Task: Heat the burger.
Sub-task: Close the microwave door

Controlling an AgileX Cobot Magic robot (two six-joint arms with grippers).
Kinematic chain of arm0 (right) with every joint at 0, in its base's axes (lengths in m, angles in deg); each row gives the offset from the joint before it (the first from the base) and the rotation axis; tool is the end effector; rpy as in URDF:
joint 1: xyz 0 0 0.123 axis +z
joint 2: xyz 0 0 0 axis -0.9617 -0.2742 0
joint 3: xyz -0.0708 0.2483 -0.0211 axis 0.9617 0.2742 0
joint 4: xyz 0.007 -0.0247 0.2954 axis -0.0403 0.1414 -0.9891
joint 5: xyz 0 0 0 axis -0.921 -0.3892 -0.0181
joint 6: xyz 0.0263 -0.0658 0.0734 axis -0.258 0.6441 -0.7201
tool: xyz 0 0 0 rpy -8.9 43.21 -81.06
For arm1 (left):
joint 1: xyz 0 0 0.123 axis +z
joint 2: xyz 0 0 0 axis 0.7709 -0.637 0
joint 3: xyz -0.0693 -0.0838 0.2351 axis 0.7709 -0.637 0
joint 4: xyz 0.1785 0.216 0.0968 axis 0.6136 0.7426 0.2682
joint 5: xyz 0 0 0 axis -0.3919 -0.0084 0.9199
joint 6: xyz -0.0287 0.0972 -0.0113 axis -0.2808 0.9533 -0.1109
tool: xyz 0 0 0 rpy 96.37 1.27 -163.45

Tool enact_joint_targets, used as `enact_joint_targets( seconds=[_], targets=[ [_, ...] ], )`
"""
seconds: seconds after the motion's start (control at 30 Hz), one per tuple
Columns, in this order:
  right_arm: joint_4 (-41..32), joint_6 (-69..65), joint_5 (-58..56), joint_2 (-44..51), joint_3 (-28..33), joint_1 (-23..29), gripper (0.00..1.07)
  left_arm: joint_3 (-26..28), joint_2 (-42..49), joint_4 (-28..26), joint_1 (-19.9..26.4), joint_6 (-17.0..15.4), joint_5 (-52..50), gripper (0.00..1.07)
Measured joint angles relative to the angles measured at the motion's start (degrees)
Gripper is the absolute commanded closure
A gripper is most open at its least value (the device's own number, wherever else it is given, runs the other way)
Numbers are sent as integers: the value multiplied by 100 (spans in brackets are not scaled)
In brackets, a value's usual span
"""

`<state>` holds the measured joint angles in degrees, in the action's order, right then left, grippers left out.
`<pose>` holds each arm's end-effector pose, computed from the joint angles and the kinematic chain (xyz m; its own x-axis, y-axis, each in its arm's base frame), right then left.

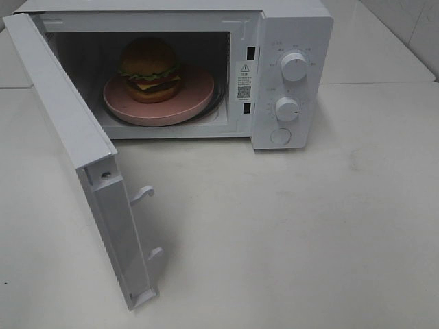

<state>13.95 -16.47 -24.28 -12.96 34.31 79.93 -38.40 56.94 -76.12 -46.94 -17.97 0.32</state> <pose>0.0704 -0.0035 0.2984 -0.4261 -0.0062 -0.9046 0.0079 0.9999 -0.0105 0.0704 -0.0009 0.2966 -0.4344 -0.0041 -0.9007 -0.0052 1.0000 -0.0020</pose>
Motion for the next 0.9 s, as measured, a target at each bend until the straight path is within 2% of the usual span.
enact_joint_targets(
  seconds=[0.9],
  targets=[
    [0, 0, 0, 0, 0, 0, 32, 0, 0, 0, 0, 0, 0, 6]
  ],
)
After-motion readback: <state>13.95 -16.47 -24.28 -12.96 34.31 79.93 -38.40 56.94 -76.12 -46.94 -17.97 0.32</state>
